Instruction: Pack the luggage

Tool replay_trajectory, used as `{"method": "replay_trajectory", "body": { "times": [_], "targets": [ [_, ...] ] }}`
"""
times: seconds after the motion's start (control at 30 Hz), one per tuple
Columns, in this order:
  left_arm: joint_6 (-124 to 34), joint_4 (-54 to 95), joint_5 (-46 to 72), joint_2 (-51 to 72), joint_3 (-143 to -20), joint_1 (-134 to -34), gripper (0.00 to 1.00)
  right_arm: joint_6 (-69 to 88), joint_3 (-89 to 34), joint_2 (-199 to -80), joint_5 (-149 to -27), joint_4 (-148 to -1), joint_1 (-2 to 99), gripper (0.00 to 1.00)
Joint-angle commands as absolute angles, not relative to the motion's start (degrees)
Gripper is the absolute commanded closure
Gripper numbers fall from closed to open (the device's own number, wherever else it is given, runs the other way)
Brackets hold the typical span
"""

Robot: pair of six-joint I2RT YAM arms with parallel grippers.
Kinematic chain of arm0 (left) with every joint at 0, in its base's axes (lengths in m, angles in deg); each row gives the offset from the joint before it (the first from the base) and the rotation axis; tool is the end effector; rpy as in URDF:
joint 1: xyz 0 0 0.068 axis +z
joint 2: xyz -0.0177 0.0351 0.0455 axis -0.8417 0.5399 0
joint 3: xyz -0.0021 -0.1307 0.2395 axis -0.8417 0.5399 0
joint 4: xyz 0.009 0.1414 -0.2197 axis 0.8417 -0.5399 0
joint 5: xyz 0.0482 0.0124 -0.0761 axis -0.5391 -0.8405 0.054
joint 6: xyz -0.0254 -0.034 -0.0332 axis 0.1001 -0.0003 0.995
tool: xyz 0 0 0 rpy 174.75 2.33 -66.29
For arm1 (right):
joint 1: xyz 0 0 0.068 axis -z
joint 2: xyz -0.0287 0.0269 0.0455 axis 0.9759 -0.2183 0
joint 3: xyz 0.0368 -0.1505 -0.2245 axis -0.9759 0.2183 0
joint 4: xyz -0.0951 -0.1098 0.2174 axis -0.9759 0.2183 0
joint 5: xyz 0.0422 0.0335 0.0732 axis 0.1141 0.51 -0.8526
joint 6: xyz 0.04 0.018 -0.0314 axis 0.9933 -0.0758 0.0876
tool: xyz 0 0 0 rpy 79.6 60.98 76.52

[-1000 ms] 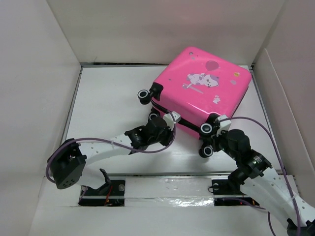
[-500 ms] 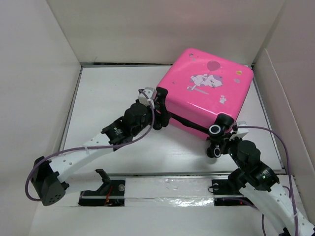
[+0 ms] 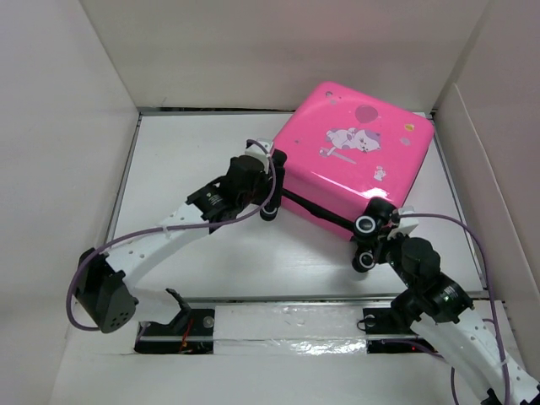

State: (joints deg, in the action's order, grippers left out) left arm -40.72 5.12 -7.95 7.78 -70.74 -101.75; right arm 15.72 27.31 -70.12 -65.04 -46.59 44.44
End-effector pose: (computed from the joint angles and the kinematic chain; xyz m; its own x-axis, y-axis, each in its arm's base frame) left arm 0.2146 -0.1994 0.3304 -0.4382 0.0553 -0.8971 0.4360 0.8859 -0.1583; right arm 0.0856 0.0444 0.2306 -0.3425 0.0403 -0.9386 -0.2438 0.9610 0.1303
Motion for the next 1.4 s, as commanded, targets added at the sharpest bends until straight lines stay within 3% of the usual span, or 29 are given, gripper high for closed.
{"method": "replay_trajectory", "body": {
  "times": [0.0, 0.37, 0.6, 0.7, 0.73, 0.8, 0.83, 0.9, 1.07, 1.37],
  "targets": [
    [-47.0, 4.8, -10.4, 11.4, -76.6, -100.5, 0.17, 14.0, 26.5, -70.0, -65.7, -62.7, 45.0, 1.00],
    [-52.8, 1.3, -14.1, 20.8, -83.2, -98.1, 0.18, 13.7, 27.8, -68.2, -68.8, -63.7, 45.0, 1.00],
    [-53.3, 5.9, -8.9, 22.9, -82.7, -93.5, 0.27, 13.3, 27.9, -68.1, -69.6, -64.2, 45.0, 1.00],
    [-53.7, 7.0, -4.8, 23.9, -84.2, -92.3, 0.43, 13.3, 27.9, -68.1, -69.7, -64.2, 45.0, 1.00],
    [-54.0, 6.8, -4.5, 24.4, -84.5, -92.3, 0.56, 13.3, 28.0, -68.0, -69.8, -64.1, 45.0, 1.00],
    [-54.6, 6.4, -3.4, 25.9, -85.5, -92.3, 0.69, 13.3, 28.0, -67.9, -69.9, -64.3, 45.0, 1.00],
    [-55.3, 6.4, -3.3, 26.5, -85.8, -92.3, 0.83, 13.3, 28.0, -67.9, -69.9, -64.3, 45.0, 1.00],
    [-55.8, 6.2, -2.2, 28.6, -87.3, -91.8, 0.99, 13.3, 28.0, -68.0, -69.9, -64.4, 45.0, 1.00],
    [-51.3, 9.2, -1.3, 27.0, -84.1, -92.0, 1.00, 13.5, 28.4, -68.0, -69.4, -64.6, 45.0, 1.00],
    [-35.9, 26.7, -18.0, 6.0, -50.6, -105.1, 1.00, 13.0, 28.0, -70.7, -70.9, -66.7, 45.0, 1.00]
  ]
}}
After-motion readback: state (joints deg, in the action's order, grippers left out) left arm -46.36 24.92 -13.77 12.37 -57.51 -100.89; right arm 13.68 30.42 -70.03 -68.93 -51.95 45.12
